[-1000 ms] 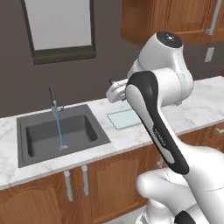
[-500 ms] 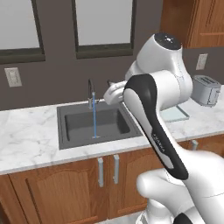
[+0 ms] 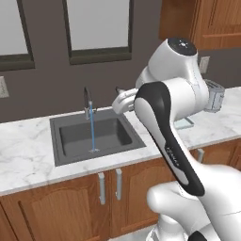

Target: Take the fish out of the fridge, briefly rinse it in the sink, and place it on the tray next to the sink.

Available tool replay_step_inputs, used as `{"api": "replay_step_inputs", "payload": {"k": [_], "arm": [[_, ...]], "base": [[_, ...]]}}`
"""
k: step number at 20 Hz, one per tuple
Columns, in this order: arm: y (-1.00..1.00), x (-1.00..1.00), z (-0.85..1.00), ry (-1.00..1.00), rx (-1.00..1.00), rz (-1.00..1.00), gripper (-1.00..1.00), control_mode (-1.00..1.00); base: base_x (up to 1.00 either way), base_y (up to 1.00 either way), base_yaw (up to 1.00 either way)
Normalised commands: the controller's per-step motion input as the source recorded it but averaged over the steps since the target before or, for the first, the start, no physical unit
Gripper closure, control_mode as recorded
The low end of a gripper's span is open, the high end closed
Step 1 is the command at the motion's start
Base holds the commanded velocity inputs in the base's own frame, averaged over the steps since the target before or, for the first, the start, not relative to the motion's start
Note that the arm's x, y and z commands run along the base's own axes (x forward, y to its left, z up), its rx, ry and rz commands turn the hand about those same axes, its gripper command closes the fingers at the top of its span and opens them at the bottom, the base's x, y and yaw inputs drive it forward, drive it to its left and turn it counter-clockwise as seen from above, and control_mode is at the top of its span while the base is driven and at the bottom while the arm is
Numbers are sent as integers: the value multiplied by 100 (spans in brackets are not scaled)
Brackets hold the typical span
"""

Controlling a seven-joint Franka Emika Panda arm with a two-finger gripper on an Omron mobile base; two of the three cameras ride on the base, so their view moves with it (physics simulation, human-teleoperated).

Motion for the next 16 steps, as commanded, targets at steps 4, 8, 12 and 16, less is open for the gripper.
{"api": "replay_step_inputs", "payload": {"k": [4,8,12,16], "arm": [[0,0,0,0,0,0,100,100],[0,0,0,0,0,0,100,100],[0,0,0,0,0,0,100,100],[0,0,0,0,0,0,100,100]], "base": [[12,-13,-2],[15,-78,5],[-1,-67,10],[13,-31,2]]}}
